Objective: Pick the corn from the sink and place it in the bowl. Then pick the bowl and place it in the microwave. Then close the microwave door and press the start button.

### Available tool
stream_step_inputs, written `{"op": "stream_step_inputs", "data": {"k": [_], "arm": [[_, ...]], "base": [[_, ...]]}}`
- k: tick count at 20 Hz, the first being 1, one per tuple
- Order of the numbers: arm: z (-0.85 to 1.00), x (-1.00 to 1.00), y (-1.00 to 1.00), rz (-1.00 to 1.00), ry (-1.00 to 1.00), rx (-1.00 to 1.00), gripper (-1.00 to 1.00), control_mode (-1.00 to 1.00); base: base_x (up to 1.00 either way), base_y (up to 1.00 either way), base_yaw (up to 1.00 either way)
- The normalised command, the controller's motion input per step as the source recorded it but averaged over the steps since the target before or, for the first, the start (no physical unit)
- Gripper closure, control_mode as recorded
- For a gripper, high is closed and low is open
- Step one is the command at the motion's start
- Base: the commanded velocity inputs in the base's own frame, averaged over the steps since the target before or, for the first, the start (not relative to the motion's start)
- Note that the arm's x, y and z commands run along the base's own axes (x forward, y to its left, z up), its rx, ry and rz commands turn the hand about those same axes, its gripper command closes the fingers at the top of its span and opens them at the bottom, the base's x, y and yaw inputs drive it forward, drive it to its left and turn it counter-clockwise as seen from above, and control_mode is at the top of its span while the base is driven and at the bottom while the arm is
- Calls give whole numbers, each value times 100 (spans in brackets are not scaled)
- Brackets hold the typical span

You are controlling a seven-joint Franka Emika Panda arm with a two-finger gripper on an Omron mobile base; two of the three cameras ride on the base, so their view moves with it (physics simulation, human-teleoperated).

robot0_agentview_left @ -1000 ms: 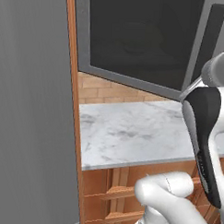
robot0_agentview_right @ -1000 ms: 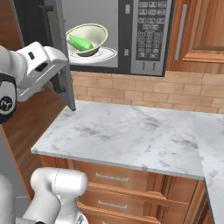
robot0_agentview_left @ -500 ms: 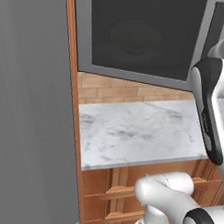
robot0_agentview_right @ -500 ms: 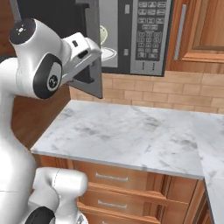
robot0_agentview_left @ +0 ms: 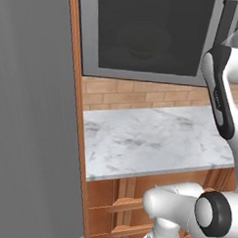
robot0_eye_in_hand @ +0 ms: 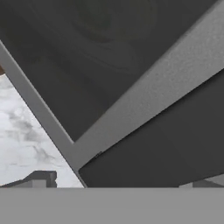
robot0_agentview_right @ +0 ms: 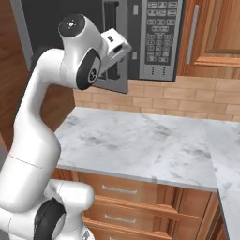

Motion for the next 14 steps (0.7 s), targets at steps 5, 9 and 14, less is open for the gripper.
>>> {"op": "stream_step_inputs", "data": {"k": [5, 9, 14], "arm": [[-28, 91, 21, 13, 0, -9, -100, -100], [-36, 83, 25, 14, -2, -11, -100, -100], [-45, 68, 29, 14, -5, -14, -100, -100]], "base": [[0, 0, 0], [0, 0, 0], [0, 0, 0]]}}
